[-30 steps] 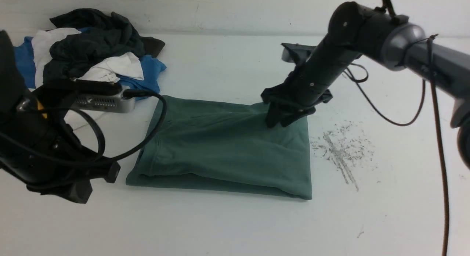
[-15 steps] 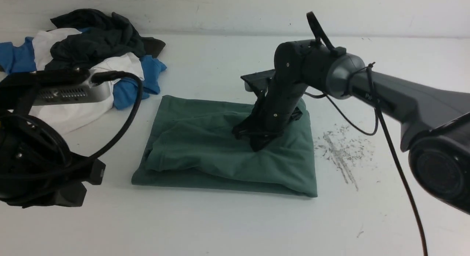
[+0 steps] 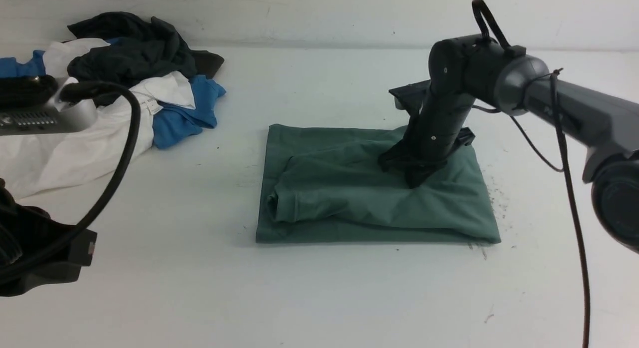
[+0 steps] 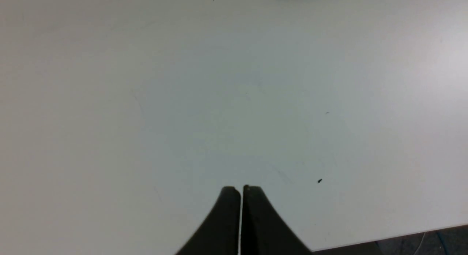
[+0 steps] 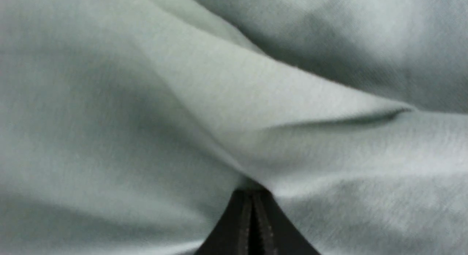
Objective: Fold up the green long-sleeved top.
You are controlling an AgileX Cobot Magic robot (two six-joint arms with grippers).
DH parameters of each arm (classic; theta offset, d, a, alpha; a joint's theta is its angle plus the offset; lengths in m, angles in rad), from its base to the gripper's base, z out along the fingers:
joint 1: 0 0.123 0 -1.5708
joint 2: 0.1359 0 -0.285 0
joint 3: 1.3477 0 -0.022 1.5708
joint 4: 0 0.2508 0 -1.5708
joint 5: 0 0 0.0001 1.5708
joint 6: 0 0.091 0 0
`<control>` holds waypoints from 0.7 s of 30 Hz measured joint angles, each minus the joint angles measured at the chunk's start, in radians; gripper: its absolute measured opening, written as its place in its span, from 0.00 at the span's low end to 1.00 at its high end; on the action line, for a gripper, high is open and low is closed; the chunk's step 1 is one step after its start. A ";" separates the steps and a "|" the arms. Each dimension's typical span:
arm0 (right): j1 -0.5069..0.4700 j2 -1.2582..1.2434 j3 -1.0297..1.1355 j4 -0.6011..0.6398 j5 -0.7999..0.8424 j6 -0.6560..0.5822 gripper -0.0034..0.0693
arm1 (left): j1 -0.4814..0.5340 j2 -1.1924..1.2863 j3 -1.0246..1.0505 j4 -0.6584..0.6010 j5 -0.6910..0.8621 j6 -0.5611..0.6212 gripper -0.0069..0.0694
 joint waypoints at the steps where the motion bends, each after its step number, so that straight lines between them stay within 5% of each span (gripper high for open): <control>1: 0.000 -0.018 0.002 0.006 0.009 0.008 0.03 | 0.000 -0.001 0.000 0.000 0.002 0.000 0.09; 16: -0.007 -0.727 0.321 0.014 0.011 0.029 0.03 | 0.000 -0.027 0.000 0.047 0.014 0.001 0.09; 21: -0.007 -1.124 0.636 0.014 -0.200 0.033 0.03 | 0.000 -0.027 0.000 0.050 0.014 0.001 0.09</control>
